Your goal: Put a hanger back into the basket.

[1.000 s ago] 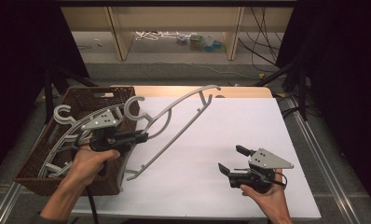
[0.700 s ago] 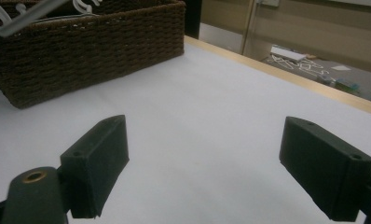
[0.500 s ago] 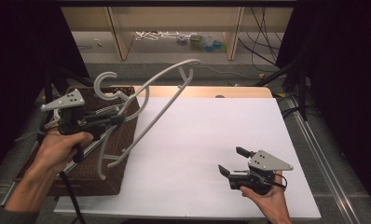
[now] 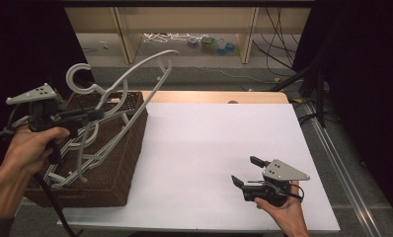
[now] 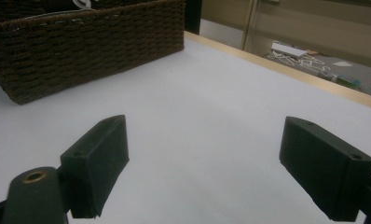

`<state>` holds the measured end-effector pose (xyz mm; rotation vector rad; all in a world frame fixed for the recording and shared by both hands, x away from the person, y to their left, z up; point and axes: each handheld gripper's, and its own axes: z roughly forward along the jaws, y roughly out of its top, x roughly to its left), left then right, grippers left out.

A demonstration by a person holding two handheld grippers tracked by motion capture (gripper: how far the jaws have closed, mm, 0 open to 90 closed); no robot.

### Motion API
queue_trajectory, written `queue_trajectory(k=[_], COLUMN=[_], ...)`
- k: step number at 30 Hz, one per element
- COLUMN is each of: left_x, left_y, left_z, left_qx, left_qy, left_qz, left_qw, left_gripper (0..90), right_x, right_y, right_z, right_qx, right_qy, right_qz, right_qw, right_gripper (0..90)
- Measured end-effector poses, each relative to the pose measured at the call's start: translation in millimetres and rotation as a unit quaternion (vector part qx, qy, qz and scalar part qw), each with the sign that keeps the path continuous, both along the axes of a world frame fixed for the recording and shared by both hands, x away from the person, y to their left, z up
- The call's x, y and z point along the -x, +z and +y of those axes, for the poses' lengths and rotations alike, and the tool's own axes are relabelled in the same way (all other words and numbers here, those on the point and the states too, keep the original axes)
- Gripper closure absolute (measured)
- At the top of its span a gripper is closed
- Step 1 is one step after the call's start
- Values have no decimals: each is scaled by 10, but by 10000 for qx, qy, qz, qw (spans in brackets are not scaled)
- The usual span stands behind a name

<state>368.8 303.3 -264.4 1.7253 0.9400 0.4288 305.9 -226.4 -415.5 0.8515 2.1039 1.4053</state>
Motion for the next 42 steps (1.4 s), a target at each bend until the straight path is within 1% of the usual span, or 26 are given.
queue_trajectory(k=[3,6,8,9,10,11,12,13,14,15,16,17,19,20,22,25,26,28,29,31,35,36,38,40,41,42], left_x=[-27,-60,-88,-88,-117,-117,-145,-145,-172,-185,-185,-198,-233,-233,-257,-274,-286,-288,-288,-280,-264,-252,-236,-229,-211,-211], left_y=[-34,-95,-154,-154,-222,-222,-291,-291,-354,-381,-381,-406,-471,-471,-512,-540,-574,-609,-609,-657,-706,-747,-788,-808,-841,-841], left_z=[141,250,322,322,386,386,438,438,483,506,506,531,602,602,651,681,701,719,719,753,799,834,861,876,905,905], left_qx=[-86,-131,-107,-107,-113,-113,-175,-175,-257,-295,-295,-342,-332,-332,-460,-510,-560,-680,-680,-799,-827,-858,-889,-894,-946,-946], left_qy=[185,310,376,376,455,455,466,466,475,491,491,505,525,525,582,589,585,591,591,589,594,569,596,581,536,536], left_qz=[-45,13,66,66,135,135,176,176,197,202,202,191,195,195,169,164,173,184,184,236,226,216,259,266,289,289], left_qw=[9998,9994,9992,9992,9988,9988,9986,9986,9983,9982,9982,9980,9979,9979,9971,9968,9966,9958,9958,9948,9945,9944,9939,9939,9937,9937], left_gripper=[796,796,796,796,796,796,796,796,796,796,796,796,796,796,796,796,796,796,796,796,795,796,796,796,795,795], right_x=[-1,-2,-2,-2,0,0,6,7,0,-2,-3,-5,-3,-5,-8,-8,-5,-8,-8,-8,-8,-9,-12,-12,-13,-12], right_y=[-3,-3,-3,-8,-8,-8,-10,-11,-16,-19,-20,-20,-13,-19,-25,-23,-25,-24,-24,-25,-23,-24,-28,-27,-29,-31], right_z=[-1,0,2,7,5,5,14,16,17,16,15,16,8,11,15,16,18,15,15,13,10,9,8,9,12,12], right_qx=[-6,-8,-18,-34,-21,-21,-41,-39,-34,-26,-35,-48,-23,-40,-59,-33,-27,-30,-30,-23,-46,-31,-26,-34,-22,-18], right_qy=[-3,-4,10,-5,7,7,8,12,12,9,-2,-19,-8,-8,-16,-4,2,-7,-7,-5,11,18,18,10,20,22], right_qz=[17,20,2,-21,5,5,77,78,3,0,-1,-10,10,-9,6,8,11,8,8,7,38,24,7,35,38,51], right_qw=[10000,10000,10000,10000,10000,10000,10000,10000,10000,10000,10000,10000,10000,10000,10000,10000,10000,10000,10000,10000,10000,10000,10000,10000,10000,10000], right_gripper=[164,165,164,164,164,164,164,164,164,164,164,164,164,164,164,164,165,165,165,164,165,165,165,165,165,165])
